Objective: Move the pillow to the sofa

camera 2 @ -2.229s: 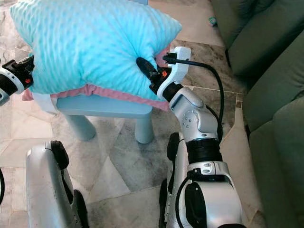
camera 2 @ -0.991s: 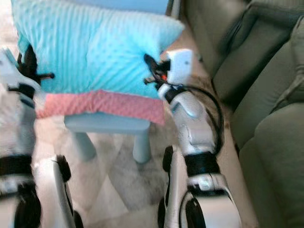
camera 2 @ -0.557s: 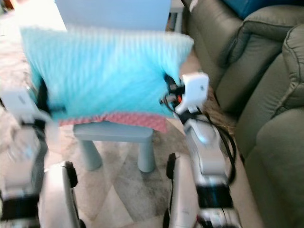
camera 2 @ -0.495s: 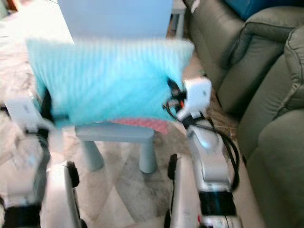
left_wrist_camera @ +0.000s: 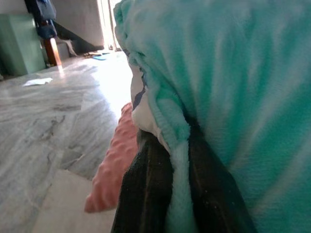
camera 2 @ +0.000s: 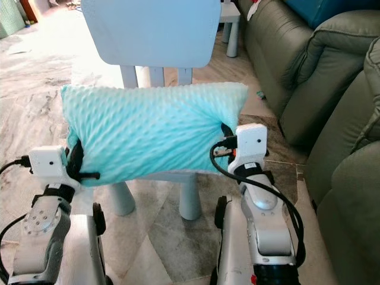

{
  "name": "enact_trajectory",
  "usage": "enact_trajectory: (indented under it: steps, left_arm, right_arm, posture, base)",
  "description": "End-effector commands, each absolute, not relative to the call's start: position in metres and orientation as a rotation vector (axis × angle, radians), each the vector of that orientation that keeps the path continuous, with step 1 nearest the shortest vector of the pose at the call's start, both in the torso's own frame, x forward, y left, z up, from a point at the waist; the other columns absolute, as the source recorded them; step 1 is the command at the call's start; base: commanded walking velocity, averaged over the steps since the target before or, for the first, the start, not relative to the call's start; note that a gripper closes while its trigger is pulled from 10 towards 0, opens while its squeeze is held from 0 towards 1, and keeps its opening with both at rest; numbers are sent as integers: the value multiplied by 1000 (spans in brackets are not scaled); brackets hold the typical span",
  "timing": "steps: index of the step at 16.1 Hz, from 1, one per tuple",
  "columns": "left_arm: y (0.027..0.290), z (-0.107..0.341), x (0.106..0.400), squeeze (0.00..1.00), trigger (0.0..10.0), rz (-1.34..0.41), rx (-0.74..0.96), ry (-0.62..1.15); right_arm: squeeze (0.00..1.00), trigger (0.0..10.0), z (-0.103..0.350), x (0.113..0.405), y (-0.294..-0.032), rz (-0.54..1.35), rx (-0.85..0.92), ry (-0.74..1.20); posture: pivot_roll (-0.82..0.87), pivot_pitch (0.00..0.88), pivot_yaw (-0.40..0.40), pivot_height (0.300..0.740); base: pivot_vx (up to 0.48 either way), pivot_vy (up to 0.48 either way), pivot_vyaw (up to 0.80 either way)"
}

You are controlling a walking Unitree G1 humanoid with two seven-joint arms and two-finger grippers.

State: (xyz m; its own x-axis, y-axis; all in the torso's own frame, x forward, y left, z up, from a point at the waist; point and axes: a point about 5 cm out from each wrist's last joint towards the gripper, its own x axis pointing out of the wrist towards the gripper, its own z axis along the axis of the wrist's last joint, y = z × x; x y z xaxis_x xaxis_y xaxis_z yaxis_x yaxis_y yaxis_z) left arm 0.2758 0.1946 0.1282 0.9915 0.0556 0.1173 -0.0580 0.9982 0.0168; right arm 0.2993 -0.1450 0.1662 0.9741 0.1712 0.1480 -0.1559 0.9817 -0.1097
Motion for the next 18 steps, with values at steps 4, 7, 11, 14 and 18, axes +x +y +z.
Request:
enact_trajectory:
  steps: [4,7,11,14,18]
  left_arm:
    - [200,126,273,0,0,72,-3,-100]
    - [190,125,281,0,10000,11,-22,-79]
    - [190,126,279,0,10000,0,-21,-81]
    - [190,128,280,0,10000,-6,-19,-80]
    - [188,128,280,0,10000,-16,-21,-75]
  right_arm:
    - [0,10000,180,300,-145,132,-79,-191]
    - [0,10000,184,303,-144,131,-78,-195]
    - [0,10000,185,302,-146,116,-84,-198]
    - [0,10000,185,301,-145,110,-64,-198]
    - [0,10000,184,300,-146,109,-53,-194]
  posture:
    - [-150,0,12,352]
    - [-155,0,13,352]
    - [-155,0,16,352]
    - [-155,0,25,375]
    - [-157,0,28,415]
  base:
    - [0,0,0]
    - [0,0,0]
    - [0,0,0]
    - [0,0,0]
    - [0,0,0]
